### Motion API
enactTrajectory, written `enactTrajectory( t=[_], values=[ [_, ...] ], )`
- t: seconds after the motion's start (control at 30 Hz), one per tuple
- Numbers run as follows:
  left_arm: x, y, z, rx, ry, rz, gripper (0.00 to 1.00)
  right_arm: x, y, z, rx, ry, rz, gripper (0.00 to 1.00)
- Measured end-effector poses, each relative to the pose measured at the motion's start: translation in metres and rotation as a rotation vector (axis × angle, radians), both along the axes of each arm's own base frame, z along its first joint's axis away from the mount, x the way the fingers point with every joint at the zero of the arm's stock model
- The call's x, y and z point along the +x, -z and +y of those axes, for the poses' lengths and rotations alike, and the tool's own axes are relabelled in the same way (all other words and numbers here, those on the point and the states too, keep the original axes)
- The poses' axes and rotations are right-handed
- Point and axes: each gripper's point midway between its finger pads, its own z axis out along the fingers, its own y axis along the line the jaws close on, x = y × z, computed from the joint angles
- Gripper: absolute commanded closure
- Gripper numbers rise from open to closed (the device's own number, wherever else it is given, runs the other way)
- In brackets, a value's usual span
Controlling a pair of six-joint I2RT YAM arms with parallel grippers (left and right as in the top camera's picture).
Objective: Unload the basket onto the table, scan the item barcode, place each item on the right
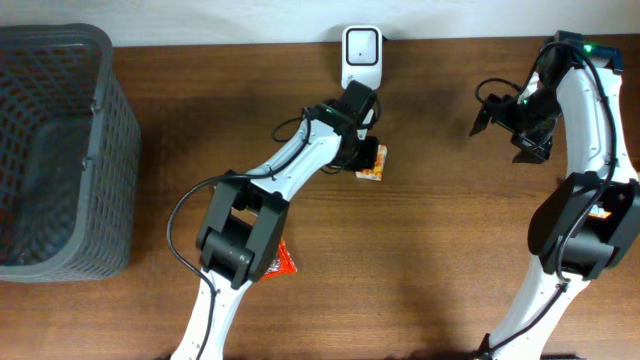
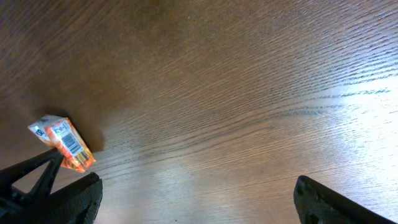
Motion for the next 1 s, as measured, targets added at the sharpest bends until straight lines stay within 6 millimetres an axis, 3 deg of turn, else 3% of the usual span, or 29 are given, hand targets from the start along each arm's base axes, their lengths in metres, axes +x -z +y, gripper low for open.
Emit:
enactTrajectory(
  t=[0.47, 0.7, 1.0],
  values=[
    [0.011, -0.001, 0.016, -0.114, -0.034, 0.078, 1.0, 0.0, 0.0, 0.0, 0.0, -0.001, 0.0, 0.01],
    [0.015, 0.001, 0.021, -0.078, -0.047, 0.059, 1.0, 0.0, 0.0, 0.0, 0.0, -0.001, 0.0, 0.02],
    [0.023, 0.014, 0.044, 0.033, -0.096, 0.021, 1.0, 0.0, 0.0, 0.0, 0.0, -0.001, 0.0, 0.02]
  ],
)
